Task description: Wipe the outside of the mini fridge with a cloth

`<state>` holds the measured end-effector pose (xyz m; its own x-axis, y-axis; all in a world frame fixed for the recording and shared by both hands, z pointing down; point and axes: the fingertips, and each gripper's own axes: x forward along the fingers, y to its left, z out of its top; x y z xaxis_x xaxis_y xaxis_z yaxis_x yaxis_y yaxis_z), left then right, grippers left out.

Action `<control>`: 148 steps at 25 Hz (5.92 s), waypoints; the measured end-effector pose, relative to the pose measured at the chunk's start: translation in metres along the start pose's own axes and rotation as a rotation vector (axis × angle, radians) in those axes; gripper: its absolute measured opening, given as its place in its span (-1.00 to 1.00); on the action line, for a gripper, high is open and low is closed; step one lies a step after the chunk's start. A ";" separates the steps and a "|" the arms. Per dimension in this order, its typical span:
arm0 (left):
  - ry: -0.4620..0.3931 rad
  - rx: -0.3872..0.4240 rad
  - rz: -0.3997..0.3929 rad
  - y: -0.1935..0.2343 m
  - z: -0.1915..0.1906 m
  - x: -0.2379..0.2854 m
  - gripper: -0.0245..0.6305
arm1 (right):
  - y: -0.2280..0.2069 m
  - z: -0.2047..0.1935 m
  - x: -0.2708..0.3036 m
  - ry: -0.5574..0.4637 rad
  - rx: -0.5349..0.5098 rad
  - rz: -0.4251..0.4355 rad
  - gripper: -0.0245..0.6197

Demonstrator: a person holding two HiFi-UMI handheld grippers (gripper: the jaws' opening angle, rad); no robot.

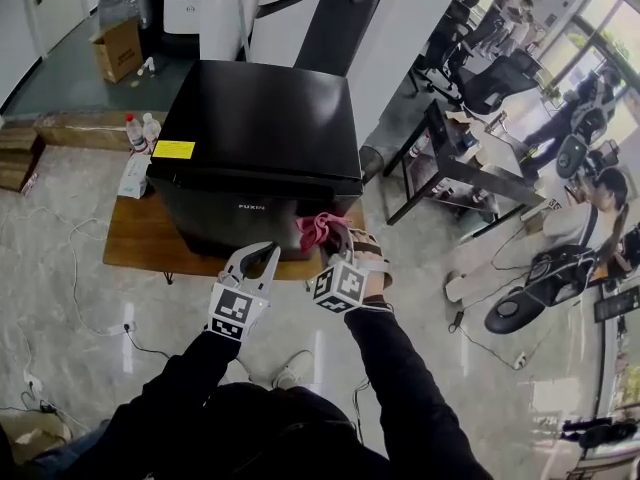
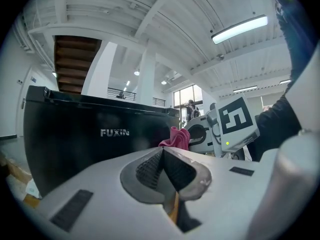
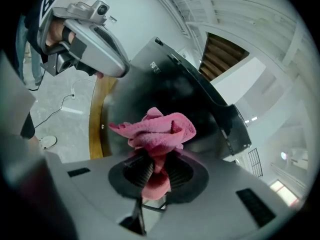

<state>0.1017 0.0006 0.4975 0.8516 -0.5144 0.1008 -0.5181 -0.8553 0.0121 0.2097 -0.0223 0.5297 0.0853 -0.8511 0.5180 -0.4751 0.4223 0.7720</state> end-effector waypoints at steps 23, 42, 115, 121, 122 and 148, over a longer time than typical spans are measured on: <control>0.055 -0.028 0.342 0.145 -0.125 -0.148 -0.91 | 0.223 0.184 0.073 -0.187 -0.133 0.311 -0.72; 0.130 -0.142 0.260 0.169 -0.212 -0.107 -0.91 | 0.266 0.163 0.161 -0.045 -0.090 0.296 -0.72; -0.153 -0.037 0.291 0.341 0.068 -0.268 -0.91 | 0.078 0.483 0.001 -0.823 0.820 0.271 -0.71; -0.151 -0.010 0.292 0.391 0.098 -0.243 -0.91 | 0.034 0.511 0.041 -0.840 0.917 0.270 -0.71; -0.149 -0.005 0.284 0.401 0.102 -0.239 -0.91 | 0.027 0.517 0.048 -0.839 0.934 0.262 -0.71; -0.155 0.042 -0.281 0.545 0.080 -0.113 -0.91 | -0.006 0.479 0.241 -0.638 2.097 -0.222 -0.72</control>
<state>-0.2704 -0.4122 0.4135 0.9646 -0.2581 -0.0535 -0.2597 -0.9654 -0.0236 -0.1866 -0.3794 0.4738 0.2488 -0.9685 0.0095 -0.5262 -0.1434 -0.8382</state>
